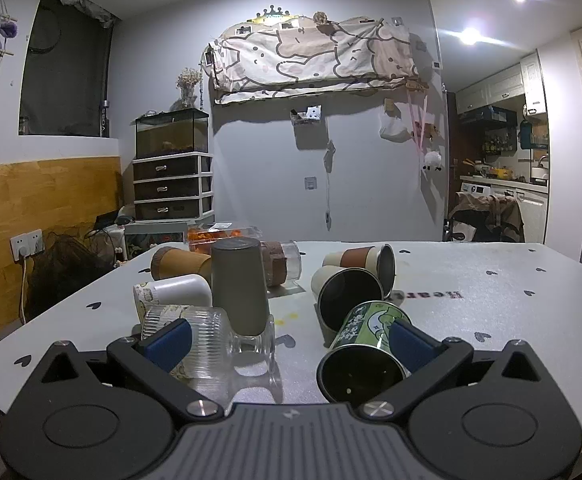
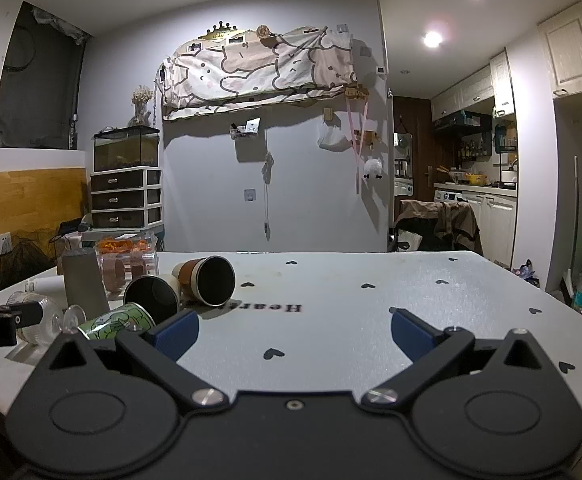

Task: Flip cup upright
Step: 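Move the left tool toward the green can lying on its side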

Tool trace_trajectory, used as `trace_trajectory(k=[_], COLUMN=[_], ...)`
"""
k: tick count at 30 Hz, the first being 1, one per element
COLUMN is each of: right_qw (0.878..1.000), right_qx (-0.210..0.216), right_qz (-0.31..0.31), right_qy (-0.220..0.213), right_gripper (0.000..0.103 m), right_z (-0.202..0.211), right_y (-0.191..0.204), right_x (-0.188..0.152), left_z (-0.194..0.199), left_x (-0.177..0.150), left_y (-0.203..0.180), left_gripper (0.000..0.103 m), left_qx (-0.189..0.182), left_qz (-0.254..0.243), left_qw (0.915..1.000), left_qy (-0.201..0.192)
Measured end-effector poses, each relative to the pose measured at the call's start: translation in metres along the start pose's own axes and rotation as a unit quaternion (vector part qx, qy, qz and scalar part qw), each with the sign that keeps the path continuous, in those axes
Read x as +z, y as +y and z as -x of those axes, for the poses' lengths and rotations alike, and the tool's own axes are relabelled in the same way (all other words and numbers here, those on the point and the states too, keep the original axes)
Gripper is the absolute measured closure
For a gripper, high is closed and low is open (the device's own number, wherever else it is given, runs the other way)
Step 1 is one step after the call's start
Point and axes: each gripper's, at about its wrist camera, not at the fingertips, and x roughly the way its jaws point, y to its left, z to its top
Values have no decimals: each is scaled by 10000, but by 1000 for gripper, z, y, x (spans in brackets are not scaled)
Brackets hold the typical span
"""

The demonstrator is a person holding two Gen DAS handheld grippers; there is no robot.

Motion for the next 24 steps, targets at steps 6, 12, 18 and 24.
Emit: trace_trajectory(k=[6,12,18,24], right_qw=[10000,10000,10000,9999], right_qx=[6,16,28,40], right_qz=[2,7,8,14], right_qy=[17,41,57,92], right_gripper=[0,0,0,0], right_z=[0,0,0,0], right_y=[0,0,1,0], right_x=[-1,0,-1,-1], left_z=[0,-1,-3,-4], left_x=[0,0,-4,-4], left_y=[0,0,-2,-2], left_gripper=[0,0,0,0], left_qx=[-2,-1,-7,-14], left_qz=[-4,0,-16,-11], left_qw=[10000,10000,10000,10000], left_qy=[1,8,21,30])
